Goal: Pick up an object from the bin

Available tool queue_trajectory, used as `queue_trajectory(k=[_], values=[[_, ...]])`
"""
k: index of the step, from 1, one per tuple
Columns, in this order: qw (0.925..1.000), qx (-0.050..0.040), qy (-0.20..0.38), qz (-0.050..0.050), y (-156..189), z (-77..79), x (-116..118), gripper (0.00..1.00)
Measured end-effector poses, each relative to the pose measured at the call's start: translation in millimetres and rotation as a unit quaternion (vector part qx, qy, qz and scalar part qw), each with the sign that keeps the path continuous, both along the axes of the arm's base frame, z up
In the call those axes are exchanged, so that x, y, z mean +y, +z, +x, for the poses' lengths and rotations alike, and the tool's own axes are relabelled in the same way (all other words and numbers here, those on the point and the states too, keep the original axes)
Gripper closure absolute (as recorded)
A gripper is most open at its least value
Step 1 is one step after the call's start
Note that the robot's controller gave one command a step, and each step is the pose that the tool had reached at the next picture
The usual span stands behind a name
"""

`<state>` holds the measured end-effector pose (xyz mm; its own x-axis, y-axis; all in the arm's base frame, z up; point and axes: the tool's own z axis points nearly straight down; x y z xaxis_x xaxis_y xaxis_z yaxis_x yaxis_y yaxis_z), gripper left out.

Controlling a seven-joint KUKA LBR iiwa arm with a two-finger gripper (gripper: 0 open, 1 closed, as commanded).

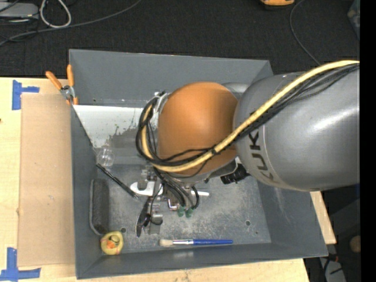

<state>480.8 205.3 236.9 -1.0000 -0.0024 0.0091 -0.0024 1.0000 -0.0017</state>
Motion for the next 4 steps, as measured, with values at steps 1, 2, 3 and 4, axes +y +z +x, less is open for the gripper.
queue_trajectory(k=[1,2,3,4], values=[[1.0,-0.0035,-0.002,0.001,3.5,2.0,-1.4,0.0],[0.9983,-0.0045,0.059,0.001,-62.4,22.7,-19.5,0.0],[0.965,-0.0057,0.262,0.003,-77.0,43.5,-28.5,0.0],[0.9372,0.0003,0.349,0.003,-101.9,51.3,-31.2,0.0]])
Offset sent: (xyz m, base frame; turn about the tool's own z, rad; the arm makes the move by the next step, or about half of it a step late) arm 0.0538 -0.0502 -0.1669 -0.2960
